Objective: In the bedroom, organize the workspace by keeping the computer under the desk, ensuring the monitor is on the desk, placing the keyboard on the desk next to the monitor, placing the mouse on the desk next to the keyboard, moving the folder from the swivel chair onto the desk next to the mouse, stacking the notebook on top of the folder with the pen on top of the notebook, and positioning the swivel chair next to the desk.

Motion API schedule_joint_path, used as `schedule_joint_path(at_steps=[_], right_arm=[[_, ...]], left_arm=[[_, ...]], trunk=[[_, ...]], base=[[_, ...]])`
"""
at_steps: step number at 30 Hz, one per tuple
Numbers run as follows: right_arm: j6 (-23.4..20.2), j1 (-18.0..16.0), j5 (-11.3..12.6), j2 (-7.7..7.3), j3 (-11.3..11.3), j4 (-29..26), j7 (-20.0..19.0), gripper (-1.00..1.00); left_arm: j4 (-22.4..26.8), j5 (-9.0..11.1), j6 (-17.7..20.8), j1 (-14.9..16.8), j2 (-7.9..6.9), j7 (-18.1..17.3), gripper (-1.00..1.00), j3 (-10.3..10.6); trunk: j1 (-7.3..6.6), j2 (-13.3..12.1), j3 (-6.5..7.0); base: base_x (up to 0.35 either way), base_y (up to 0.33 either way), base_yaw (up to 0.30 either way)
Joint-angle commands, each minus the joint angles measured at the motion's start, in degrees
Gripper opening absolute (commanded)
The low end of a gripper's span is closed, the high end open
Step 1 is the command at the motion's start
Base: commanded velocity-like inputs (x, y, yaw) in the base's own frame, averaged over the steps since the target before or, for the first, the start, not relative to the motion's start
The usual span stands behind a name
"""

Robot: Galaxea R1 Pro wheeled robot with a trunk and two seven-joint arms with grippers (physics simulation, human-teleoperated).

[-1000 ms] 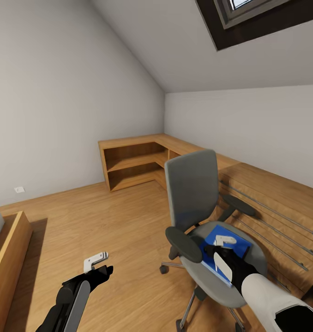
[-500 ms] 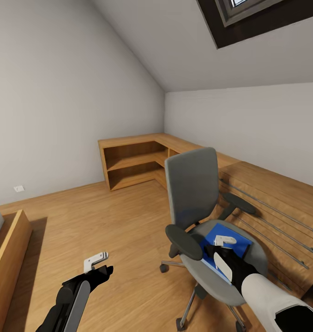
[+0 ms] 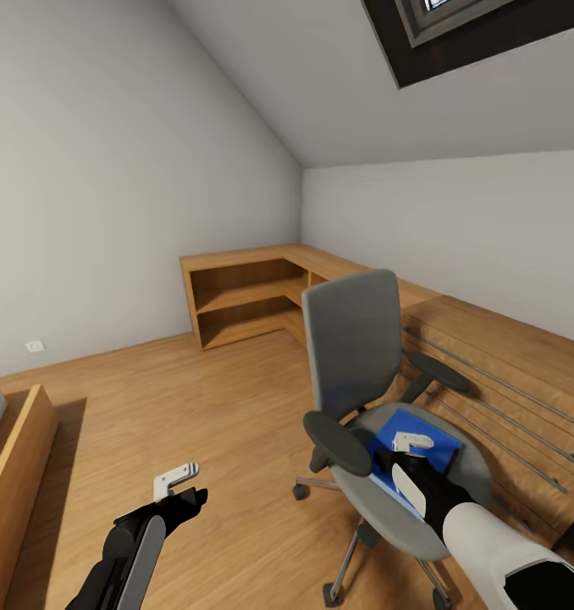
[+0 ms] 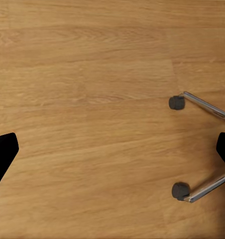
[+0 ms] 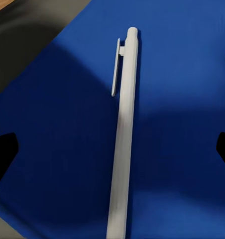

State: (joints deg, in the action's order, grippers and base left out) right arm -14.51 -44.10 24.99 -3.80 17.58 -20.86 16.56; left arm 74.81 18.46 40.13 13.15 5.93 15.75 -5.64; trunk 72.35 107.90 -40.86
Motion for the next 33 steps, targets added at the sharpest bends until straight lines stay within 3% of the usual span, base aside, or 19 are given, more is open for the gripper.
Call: schedule_joint_path(at_steps=[1,8,13,24,29,33], right_arm=[[-0.34,-0.03,0.42,-0.07,0.5,-0.15,0.4,1.0],[-0.34,-0.03,0.41,-0.07,0.52,-0.15,0.4,1.0],[-0.34,-0.03,0.41,-0.07,0.51,-0.15,0.4,1.0],[-0.34,-0.03,0.41,-0.07,0.52,-0.15,0.4,1.0],[-0.34,-0.03,0.41,-0.07,0.52,-0.14,0.4,1.0],[-0.34,-0.03,0.41,-0.07,0.52,-0.15,0.4,1.0]], left_arm=[[0.07,0.61,0.21,0.04,0.04,0.43,1.0,-0.07],[0.07,0.61,0.21,0.04,0.04,0.41,1.0,-0.07],[0.07,0.61,0.21,0.04,0.04,0.42,1.0,-0.07],[0.07,0.61,0.29,0.04,0.04,0.34,1.0,-0.07],[0.07,0.61,0.23,0.04,0.04,0.4,1.0,-0.07],[0.07,0.61,0.25,0.04,0.04,0.39,1.0,-0.07]], trunk=[[0.0,0.04,-0.06],[0.0,0.04,-0.06],[1.1,2.05,-0.96],[1.1,2.05,-0.96],[2.2,4.05,-1.86],[2.2,4.05,-1.86]], base=[[0.0,0.0,0.0],[0.0,0.0,0.0],[0.0,0.0,0.0],[0.0,0.0,0.0],[0.0,0.0,0.0],[0.0,0.0,0.0]])
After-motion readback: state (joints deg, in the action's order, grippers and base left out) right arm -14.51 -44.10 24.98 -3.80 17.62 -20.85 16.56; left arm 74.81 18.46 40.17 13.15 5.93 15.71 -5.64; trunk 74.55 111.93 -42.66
